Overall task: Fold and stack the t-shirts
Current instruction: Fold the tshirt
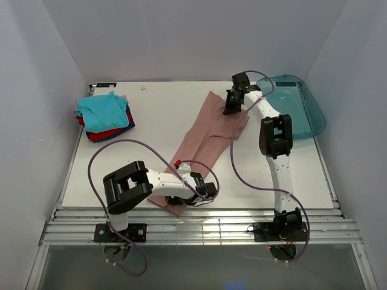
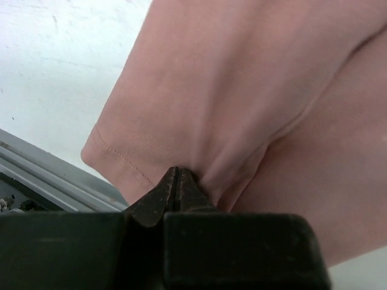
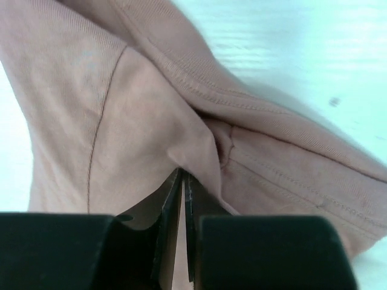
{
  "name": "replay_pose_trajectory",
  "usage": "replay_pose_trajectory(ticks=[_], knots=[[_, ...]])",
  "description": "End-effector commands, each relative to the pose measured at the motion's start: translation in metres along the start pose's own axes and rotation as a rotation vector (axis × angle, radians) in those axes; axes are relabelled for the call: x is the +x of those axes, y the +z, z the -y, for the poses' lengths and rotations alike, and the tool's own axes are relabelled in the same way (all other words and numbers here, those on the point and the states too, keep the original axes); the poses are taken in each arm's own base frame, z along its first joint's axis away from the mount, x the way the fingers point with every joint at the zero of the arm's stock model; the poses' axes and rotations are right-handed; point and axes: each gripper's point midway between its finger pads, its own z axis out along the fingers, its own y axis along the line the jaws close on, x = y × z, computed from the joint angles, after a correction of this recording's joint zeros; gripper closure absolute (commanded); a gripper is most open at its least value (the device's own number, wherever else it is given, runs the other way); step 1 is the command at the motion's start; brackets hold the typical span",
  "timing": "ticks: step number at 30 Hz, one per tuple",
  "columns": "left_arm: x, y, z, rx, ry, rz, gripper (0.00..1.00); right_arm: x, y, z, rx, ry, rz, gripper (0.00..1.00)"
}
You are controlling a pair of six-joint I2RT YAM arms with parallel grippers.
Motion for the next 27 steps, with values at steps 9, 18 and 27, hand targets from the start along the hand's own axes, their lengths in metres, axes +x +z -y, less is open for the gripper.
replay_pose_trajectory(ticks=[9, 18, 27], knots=[[-0.002, -0.080, 0.062, 0.302, -0.111, -0.009, 1.00, -0.090, -0.084, -0.043, -0.142, -0.155, 0.362, 0.85], [-0.074, -0.124, 0.063, 0.403, -0.187, 0.220, 1.00, -0.068, -0.195, -0.065, -0.192, -0.239, 0.437, 0.76], [-0.028, -0.059, 0.029, 0.252, -0.076, 0.197, 1.00, 0.051, -0.123, -0.066, -0.083, -0.347, 0.094, 0.92]])
